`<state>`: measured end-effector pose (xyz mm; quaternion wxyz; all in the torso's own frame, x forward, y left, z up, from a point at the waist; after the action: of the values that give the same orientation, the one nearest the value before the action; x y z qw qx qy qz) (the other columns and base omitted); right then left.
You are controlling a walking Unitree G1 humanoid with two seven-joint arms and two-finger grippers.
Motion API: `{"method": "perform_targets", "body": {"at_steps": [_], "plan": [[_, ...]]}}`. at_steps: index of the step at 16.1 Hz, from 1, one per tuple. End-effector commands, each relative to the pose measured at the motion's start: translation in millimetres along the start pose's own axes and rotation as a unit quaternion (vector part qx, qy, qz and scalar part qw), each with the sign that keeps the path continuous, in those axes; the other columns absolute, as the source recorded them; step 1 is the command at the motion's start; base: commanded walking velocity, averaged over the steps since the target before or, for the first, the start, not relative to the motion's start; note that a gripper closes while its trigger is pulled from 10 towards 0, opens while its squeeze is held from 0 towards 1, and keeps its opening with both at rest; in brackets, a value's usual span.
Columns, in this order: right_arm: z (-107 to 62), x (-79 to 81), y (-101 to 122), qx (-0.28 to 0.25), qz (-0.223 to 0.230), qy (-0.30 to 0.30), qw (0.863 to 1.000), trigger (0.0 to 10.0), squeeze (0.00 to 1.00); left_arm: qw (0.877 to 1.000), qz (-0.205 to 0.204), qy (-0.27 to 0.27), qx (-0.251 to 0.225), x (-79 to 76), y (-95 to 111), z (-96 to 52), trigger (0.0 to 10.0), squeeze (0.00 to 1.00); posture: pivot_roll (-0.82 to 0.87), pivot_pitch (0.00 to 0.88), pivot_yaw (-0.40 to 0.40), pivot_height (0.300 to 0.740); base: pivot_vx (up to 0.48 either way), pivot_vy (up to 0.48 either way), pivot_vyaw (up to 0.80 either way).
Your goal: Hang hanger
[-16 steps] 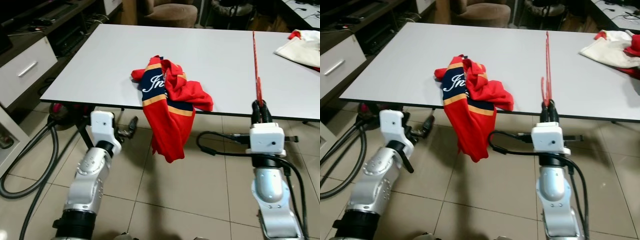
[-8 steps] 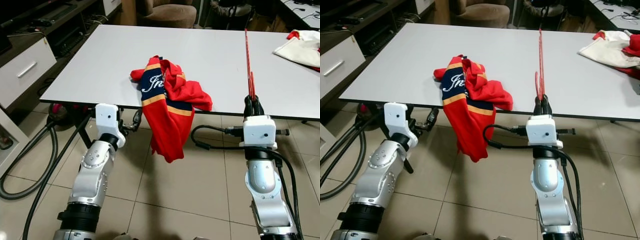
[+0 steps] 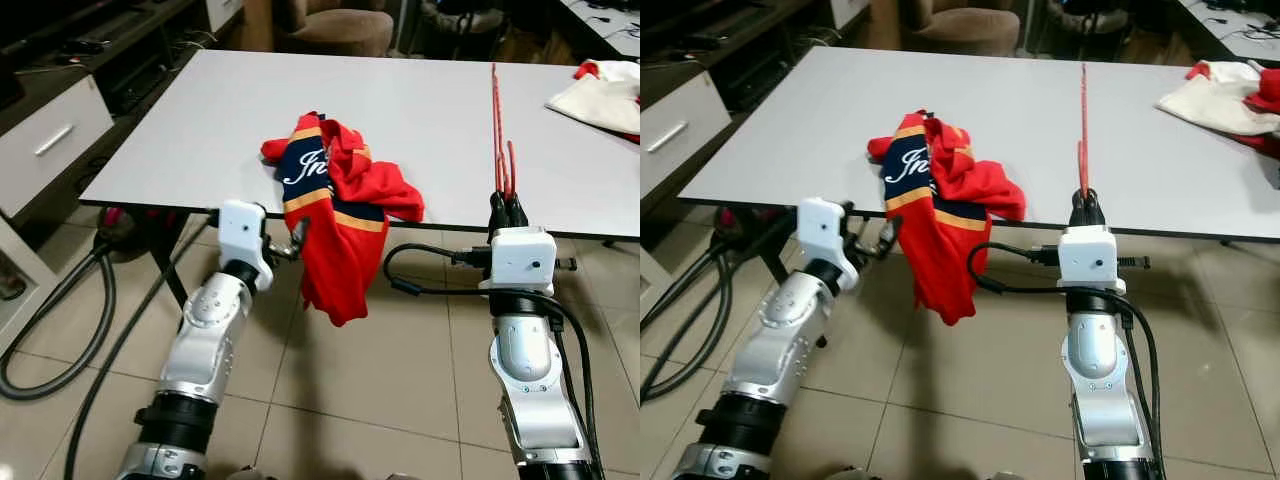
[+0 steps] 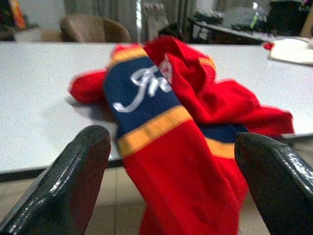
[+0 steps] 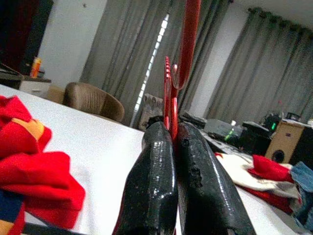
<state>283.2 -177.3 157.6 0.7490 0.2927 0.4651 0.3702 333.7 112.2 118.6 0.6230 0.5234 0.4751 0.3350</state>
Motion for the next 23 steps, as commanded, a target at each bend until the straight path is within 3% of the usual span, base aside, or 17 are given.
{"method": "perform_targets", "body": {"at_steps": [1, 5, 7, 10, 11, 14, 15, 17, 21, 23], "plan": [[4.1, -3.4, 0, 0.004, 0.005, -0.009, 1.0, 0.0, 0.0, 1.0, 0.0, -0.009, 0.01, -3.4, -2, 2.8, 10.0, 1.0, -0.05, 0.0, 0.036, 0.74, 0.0, 0.0, 0.0], [2.4, 2.7, 4, -0.007, 0.002, 0.009, 1.0, 0.0, 0.0, 0.999, -0.012, -0.023, 0.023, -9.0, -12, 5.6, 10.0, 1.0, -0.04, 0.0, 0.017, 0.74, 0.0, 0.0, 0.0], [1.8, 4.0, 3, -0.003, 0.006, 0.016, 1.0, 0.0, 0.0, 0.997, -0.033, -0.032, 0.055, -13.4, -27, 8.6, 10.0, 1.0, -0.04, 0.006, 0.006, 0.74, 0.0, 0.0, 0.0], [-1.3, 2.5, 1, -0.001, 0.0, 0.025, 1.0, 0.0, 0.0, 0.998, -0.039, -0.03, 0.051, -13.1, -28, 8.2, 10.0, 0.97, -0.05, 0.008, 0.001, 0.74, 0.0, 0.0, 0.0], [-3.4, 0.1, 1, -0.001, -0.002, 0.024, 1.0, 0.0, 0.0, 0.998, -0.029, -0.029, 0.046, -13.5, -28, 6.0, 10.0, 0.0, -0.05, 0.011, 0.003, 0.74, 0.0, 0.0, 0.0], [-15.9, -3.1, -4, 0.011, -0.009, 0.023, 1.0, 0.0, 0.0, 0.999, 0.006, -0.04, 0.035, -18.5, -27, 0.8, 10.0, 0.0, -0.06, 0.007, 0.015, 0.74, 0.0, 0.0, 0.0], [-21.5, -4.6, -7, 0.016, -0.013, 0.022, 1.0, 0.0, 0.0, 0.999, 0.034, -0.041, -0.003, -18.8, -19, -4.4, 10.0, 0.0, -0.06, 0.001, 0.03, 0.74, 0.0, 0.0, 0.0], [-25.1, -4.7, -10, 0.022, -0.017, 0.018, 0.999, 0.0, 0.0, 0.999, 0.024, -0.033, -0.034, -20.6, -16, -11.1, 10.0, 0.0, -0.07, 0.0, 0.042, 0.74, 0.0, 0.0, 0.0], [-18.8, -2.8, -3, 0.006, -0.021, 0.012, 1.0, 0.0, 0.0, 0.995, -0.009, -0.04, -0.095, -33.7, 23, 8.2, 10.0, 0.0, -0.08, 0.0, 0.05, 0.74, 0.194, 0.0, 0.0], [-18.3, -3.5, -4, 0.006, -0.024, 0.01, 1.0, 0.0, 0.0, 0.993, -0.018, -0.047, -0.11, -38.3, 33, 11.6, 10.0, 0.0, -0.08, 0.0, 0.052, 0.74, 0.48, 0.0, 0.0]]}}
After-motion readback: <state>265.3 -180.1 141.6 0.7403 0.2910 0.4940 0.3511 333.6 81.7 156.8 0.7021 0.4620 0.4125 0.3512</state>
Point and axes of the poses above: a point about 5 cm out from each wrist's last joint towards the gripper, its own z axis pointing out of the wrist towards the gripper, its own y axis along the axis of the wrist's last joint, x = y × z, the point moved 2 cm from there along z, pointing out of the wrist towards the gripper, and after that the axes turned 12 degrees about -z, right-handed, at the moved point
